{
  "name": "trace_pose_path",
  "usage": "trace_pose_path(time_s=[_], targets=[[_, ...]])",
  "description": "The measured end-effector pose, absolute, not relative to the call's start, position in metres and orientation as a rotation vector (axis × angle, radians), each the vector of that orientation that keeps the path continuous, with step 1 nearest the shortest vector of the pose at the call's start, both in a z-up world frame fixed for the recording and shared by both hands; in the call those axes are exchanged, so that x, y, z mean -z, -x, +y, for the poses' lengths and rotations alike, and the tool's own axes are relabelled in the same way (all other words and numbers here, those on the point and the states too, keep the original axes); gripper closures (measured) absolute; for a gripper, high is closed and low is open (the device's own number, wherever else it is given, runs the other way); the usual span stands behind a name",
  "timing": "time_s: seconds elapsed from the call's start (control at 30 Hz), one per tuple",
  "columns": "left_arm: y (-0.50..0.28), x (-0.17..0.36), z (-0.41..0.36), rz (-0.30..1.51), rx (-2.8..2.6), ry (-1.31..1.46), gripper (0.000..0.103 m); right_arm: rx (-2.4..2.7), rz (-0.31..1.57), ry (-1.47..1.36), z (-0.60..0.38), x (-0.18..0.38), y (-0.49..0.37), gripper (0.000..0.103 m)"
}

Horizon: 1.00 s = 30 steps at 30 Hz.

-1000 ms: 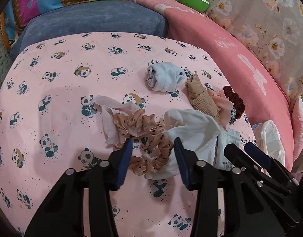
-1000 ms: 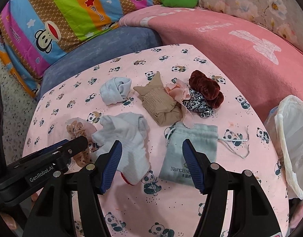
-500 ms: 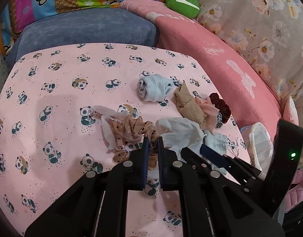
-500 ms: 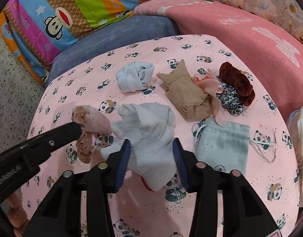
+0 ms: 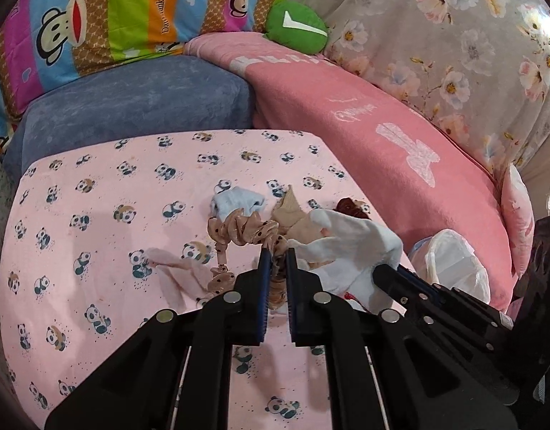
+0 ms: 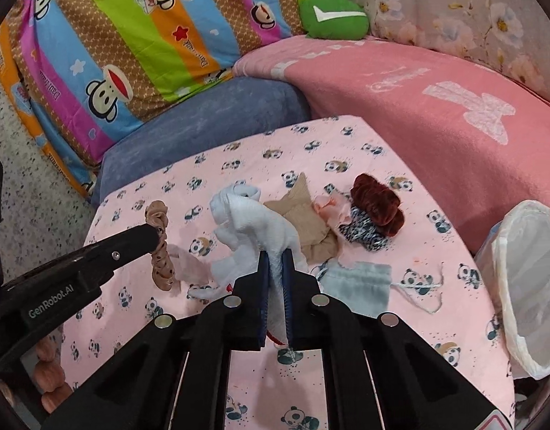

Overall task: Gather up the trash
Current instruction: 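Carry the brown scrunchie and white glove over the trash bin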

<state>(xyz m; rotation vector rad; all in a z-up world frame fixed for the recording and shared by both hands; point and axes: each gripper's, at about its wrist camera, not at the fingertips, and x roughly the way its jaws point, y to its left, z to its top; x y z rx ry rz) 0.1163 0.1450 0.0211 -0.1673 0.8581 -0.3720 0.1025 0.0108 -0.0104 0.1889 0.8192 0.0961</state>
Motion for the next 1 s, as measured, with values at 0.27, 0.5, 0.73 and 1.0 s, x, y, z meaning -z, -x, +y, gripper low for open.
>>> trace_pose_path(time_s=[0.27,0.5,0.73,1.0], targets=[[-0.113,-0.049,0.075,0.797,0.518,0.079,0.095,0.046,0.702,-0.233,-0.051,-0.034,-0.072,0.094],[-0.102,-0.060,0.004,0.780,0.645,0.015,0.095,0.197,0.651,-0.284,-0.127,-0.050,-0.041,0.094],[-0.082,-0.062,-0.056,0.781,0.755,-0.033,0.095,0.318,0.611,-0.310,-0.194,-0.057,-0.005,0.094],[-0.063,-0.055,-0.112,0.808,0.847,-0.079,0.095,0.418,0.592,-0.370,-0.260,-0.048,0.032,0.094]])
